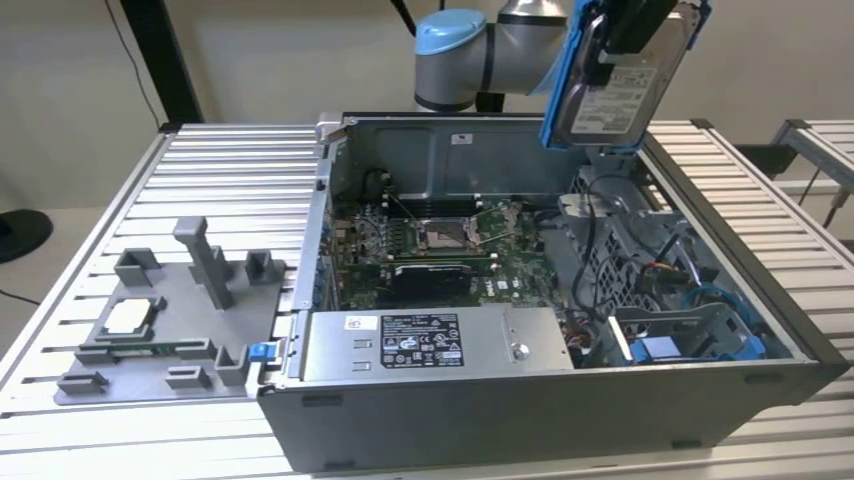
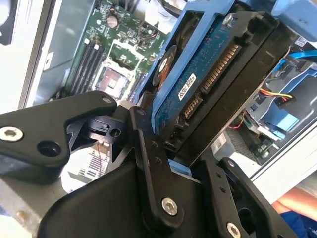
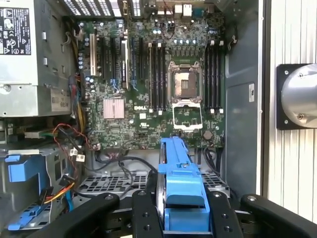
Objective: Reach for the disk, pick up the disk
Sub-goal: 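Pick up the disk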
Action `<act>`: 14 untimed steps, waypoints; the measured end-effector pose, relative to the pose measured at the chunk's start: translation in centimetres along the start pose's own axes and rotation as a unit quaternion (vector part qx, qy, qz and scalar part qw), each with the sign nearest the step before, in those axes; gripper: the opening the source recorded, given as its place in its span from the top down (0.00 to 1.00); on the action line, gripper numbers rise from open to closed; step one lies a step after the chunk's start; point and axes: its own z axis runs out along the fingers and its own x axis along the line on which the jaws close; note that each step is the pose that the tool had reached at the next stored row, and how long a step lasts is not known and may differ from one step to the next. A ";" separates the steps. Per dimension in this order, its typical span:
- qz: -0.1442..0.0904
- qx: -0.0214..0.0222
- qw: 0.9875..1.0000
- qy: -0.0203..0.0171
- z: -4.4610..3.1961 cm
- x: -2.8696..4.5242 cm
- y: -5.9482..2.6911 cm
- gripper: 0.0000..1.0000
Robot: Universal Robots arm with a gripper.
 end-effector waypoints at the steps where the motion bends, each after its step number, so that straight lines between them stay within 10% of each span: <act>1: 0.000 0.000 1.000 0.000 0.00 0.08 -0.02 1.00; 14: 0.000 0.000 1.000 0.000 -0.09 2.12 -0.69 1.00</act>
